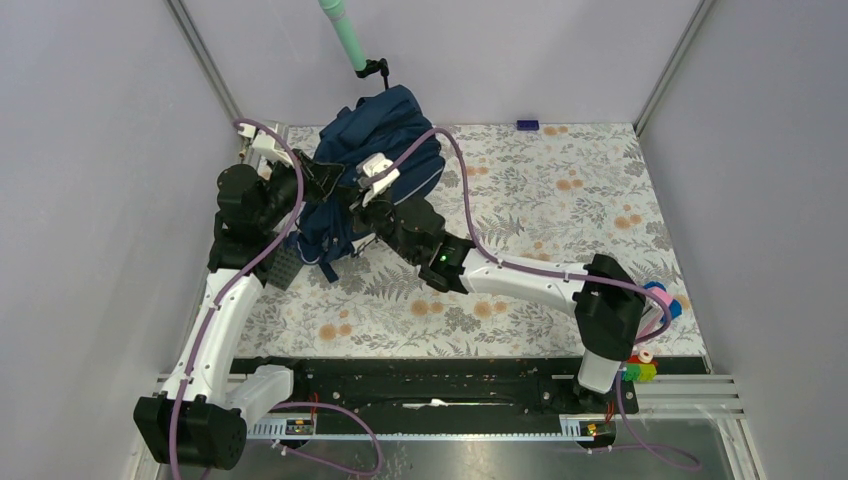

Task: Pack the student bag
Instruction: Zip the student bag at the center of the board.

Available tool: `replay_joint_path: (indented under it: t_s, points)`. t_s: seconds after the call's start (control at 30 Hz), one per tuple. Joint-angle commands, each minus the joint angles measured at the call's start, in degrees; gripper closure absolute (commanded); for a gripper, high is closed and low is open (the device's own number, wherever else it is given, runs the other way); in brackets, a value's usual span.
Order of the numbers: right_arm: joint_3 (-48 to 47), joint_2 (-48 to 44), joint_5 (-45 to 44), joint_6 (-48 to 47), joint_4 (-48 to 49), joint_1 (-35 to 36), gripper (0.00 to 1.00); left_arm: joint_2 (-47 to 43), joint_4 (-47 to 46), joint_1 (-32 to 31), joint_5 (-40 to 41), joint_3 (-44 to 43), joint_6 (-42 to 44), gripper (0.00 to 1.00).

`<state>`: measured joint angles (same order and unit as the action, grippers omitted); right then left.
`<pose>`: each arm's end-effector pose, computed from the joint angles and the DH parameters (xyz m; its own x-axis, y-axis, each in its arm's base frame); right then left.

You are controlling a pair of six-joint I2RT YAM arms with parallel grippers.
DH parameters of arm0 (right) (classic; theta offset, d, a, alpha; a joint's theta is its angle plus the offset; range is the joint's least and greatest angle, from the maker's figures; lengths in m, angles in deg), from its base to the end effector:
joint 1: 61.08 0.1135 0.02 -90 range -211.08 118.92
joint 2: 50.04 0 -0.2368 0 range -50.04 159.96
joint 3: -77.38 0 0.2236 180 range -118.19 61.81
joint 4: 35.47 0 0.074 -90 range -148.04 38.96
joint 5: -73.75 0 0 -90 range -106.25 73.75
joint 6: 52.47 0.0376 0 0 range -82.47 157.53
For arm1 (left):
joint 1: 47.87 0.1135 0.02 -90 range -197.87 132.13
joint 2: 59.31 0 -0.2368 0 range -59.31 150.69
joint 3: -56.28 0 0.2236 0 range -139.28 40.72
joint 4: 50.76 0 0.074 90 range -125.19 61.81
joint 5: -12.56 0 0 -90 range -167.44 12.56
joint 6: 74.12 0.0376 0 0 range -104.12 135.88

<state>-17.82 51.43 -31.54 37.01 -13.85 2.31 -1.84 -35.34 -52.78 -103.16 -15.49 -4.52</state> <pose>0.1861 0.3493 0.3503 0.1254 0.2307 -0.9649 -0.7474 0.6615 0.0611 0.2150 -0.0348 0.3663 -0.1958 -0.2984 -0.9341 0.4707 0.8071 -0.3565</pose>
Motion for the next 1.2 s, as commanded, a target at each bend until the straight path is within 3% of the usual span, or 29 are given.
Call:
replay_joint_path:
  t_s: [0.0,0.47,1.17]
  points:
    - [1.8,0.3,5.7,-4.6,3.8,3.9,1.0,0.0,-7.8,0.4,-0.1,-2.8,-2.3,1.0]
    - [8.3,-0.2,5.5,-13.6,1.7,6.9,1.0,0.3,-8.5,0.6,-1.5,-2.8,-2.7,1.0]
    - [13.7,4.3,0.7,-9.9,0.0,8.8,0.97,0.9,-9.6,1.1,-2.2,-2.5,-3.9,1.0]
